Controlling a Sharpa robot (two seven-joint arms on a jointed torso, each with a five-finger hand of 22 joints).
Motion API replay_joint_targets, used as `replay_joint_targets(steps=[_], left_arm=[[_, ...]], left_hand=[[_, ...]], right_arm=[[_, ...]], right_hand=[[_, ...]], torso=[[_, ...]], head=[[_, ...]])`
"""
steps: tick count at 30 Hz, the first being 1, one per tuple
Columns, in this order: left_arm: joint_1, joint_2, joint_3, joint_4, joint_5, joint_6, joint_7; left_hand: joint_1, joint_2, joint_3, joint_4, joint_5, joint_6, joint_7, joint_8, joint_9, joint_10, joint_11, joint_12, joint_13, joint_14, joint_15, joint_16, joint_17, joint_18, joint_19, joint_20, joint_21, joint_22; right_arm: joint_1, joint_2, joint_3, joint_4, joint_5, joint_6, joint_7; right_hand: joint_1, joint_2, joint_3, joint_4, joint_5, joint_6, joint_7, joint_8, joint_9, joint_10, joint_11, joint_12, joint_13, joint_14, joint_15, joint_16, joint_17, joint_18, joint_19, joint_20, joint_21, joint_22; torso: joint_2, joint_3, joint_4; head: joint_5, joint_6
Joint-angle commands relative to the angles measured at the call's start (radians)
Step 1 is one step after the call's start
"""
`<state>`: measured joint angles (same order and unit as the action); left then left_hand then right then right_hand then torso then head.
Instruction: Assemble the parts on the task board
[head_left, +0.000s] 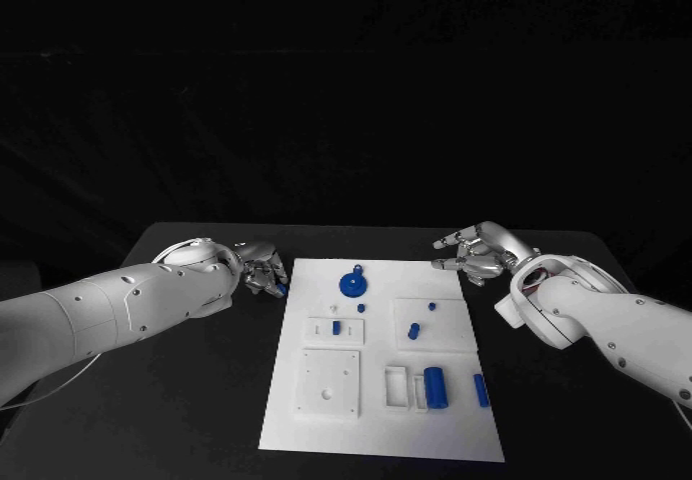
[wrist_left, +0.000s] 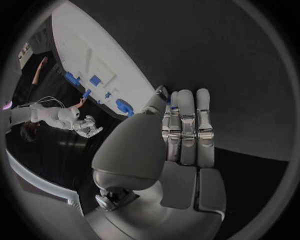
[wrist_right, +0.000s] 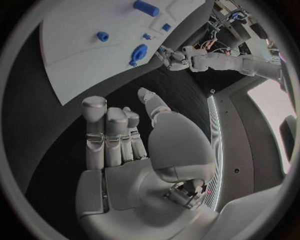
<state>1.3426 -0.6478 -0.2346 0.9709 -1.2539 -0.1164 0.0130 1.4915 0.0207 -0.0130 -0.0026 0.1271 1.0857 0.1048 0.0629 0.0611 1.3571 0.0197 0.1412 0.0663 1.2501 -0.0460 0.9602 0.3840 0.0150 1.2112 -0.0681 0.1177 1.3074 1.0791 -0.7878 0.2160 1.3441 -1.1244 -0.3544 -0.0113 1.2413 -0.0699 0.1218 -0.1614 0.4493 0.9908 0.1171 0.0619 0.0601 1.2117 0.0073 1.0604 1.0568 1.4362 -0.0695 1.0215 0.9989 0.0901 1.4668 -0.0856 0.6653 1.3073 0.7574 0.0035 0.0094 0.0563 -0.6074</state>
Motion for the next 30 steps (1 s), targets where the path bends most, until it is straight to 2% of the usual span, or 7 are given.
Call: replay_joint_targets(steps=[1,5,7,11,18,24,30], left_arm=[[-0.008,0.001,-0.005,-0.002,-0.001,0.048,-0.016],[-0.008,0.000,-0.005,-0.002,-0.001,0.039,-0.002],[-0.008,-0.001,-0.005,-0.002,0.000,0.029,0.010],[-0.008,-0.004,-0.005,0.001,0.010,0.002,0.034],[-0.008,-0.015,-0.004,0.012,0.037,-0.051,0.067],[-0.008,-0.024,-0.003,0.022,0.077,-0.075,0.081],[-0.007,-0.035,0.005,0.049,0.141,-0.114,0.099]], left_hand=[[0.008,0.014,0.004,-0.001,0.002,0.020,-0.005,0.001,0.002,-0.004,-0.005,0.006,0.001,-0.009,-0.002,0.005,0.002,0.004,-0.005,-0.002,0.006,0.022],[0.015,0.028,0.014,-0.006,-0.002,0.064,-0.018,0.003,0.003,0.001,-0.009,0.012,0.002,-0.009,-0.009,0.006,0.002,0.003,-0.006,-0.006,0.009,0.023],[0.022,0.045,0.029,-0.011,-0.017,0.115,-0.031,0.014,0.008,0.013,-0.014,0.017,0.002,-0.011,-0.015,0.005,0.001,0.000,-0.009,-0.009,0.012,0.024],[0.010,0.054,0.051,-0.023,-0.022,0.177,-0.048,0.009,0.016,0.075,-0.026,0.027,0.000,-0.006,-0.022,0.003,-0.002,-0.005,-0.009,-0.018,0.023,0.024],[-0.027,0.036,0.105,-0.042,-0.014,0.201,-0.055,0.002,0.022,0.122,-0.033,0.011,0.003,-0.003,-0.026,-0.005,-0.007,-0.009,-0.018,-0.025,0.045,0.023],[-0.042,0.023,0.134,-0.049,-0.002,0.204,-0.057,0.003,0.030,0.128,-0.035,0.012,0.005,0.001,-0.027,-0.005,-0.006,-0.009,-0.020,-0.026,0.055,0.023],[-0.049,0.019,0.147,-0.051,0.004,0.205,-0.058,0.003,0.036,0.132,-0.037,0.018,0.007,0.006,-0.028,0.001,-0.002,-0.008,-0.018,-0.027,0.067,0.023]], right_arm=[[-0.001,0.000,0.000,0.002,-0.010,0.010,0.011],[-0.001,-0.001,0.000,0.002,-0.010,0.010,0.011],[-0.001,-0.001,0.000,0.002,-0.010,0.010,0.011],[-0.001,-0.002,0.000,0.002,-0.010,0.010,0.011],[-0.001,-0.001,0.000,0.002,-0.010,0.009,0.012],[-0.001,0.000,0.000,0.005,-0.010,0.009,0.012],[-0.001,0.002,0.000,0.022,-0.008,0.007,0.003]], right_hand=[[-0.010,0.002,0.000,0.000,0.004,0.007,-0.001,-0.001,0.001,0.001,-0.004,0.004,0.002,0.005,0.001,-0.001,0.001,0.012,0.032,-0.001,0.006,0.078],[-0.011,0.002,0.001,0.001,0.003,0.013,-0.002,0.000,0.002,0.001,-0.004,0.004,0.001,0.005,0.001,-0.001,0.000,0.012,0.032,-0.001,0.005,0.078],[-0.012,0.003,0.001,0.002,0.004,0.017,-0.002,0.000,0.002,0.001,-0.004,0.004,0.001,0.005,0.001,-0.002,0.000,0.012,0.031,-0.001,0.004,0.078],[-0.012,0.003,0.001,0.002,0.004,0.017,-0.002,0.000,0.002,0.001,-0.004,0.004,0.001,0.005,0.001,-0.002,0.000,0.012,0.031,-0.001,0.004,0.078],[-0.013,0.003,0.002,0.004,0.003,0.021,-0.002,0.000,0.002,0.000,-0.004,0.003,0.000,0.004,0.000,-0.003,-0.001,0.012,0.031,-0.001,0.002,0.077],[-0.014,0.003,0.002,0.006,0.003,0.021,-0.002,0.000,0.002,0.000,-0.004,0.003,0.001,0.005,0.000,-0.002,-0.001,0.012,0.031,-0.001,0.003,0.078],[-0.021,0.006,0.002,0.012,0.004,0.025,-0.003,0.000,0.002,0.002,-0.005,0.005,0.002,0.005,0.000,-0.002,0.000,0.011,0.032,-0.001,0.004,0.078]], torso=[[0.000,0.0005,0.0004],[0.000,0.0005,0.0006],[0.000,0.0003,0.0008],[0.000,0.0002,0.0010],[-0.001,-0.0004,0.0005],[-0.001,0.0001,0.0017],[-0.002,0.0005,0.0018]], head=[[-0.001,0.000],[-0.002,-0.001],[-0.002,-0.001],[-0.002,0.000],[-0.002,0.002],[-0.002,0.005],[-0.002,0.010]])
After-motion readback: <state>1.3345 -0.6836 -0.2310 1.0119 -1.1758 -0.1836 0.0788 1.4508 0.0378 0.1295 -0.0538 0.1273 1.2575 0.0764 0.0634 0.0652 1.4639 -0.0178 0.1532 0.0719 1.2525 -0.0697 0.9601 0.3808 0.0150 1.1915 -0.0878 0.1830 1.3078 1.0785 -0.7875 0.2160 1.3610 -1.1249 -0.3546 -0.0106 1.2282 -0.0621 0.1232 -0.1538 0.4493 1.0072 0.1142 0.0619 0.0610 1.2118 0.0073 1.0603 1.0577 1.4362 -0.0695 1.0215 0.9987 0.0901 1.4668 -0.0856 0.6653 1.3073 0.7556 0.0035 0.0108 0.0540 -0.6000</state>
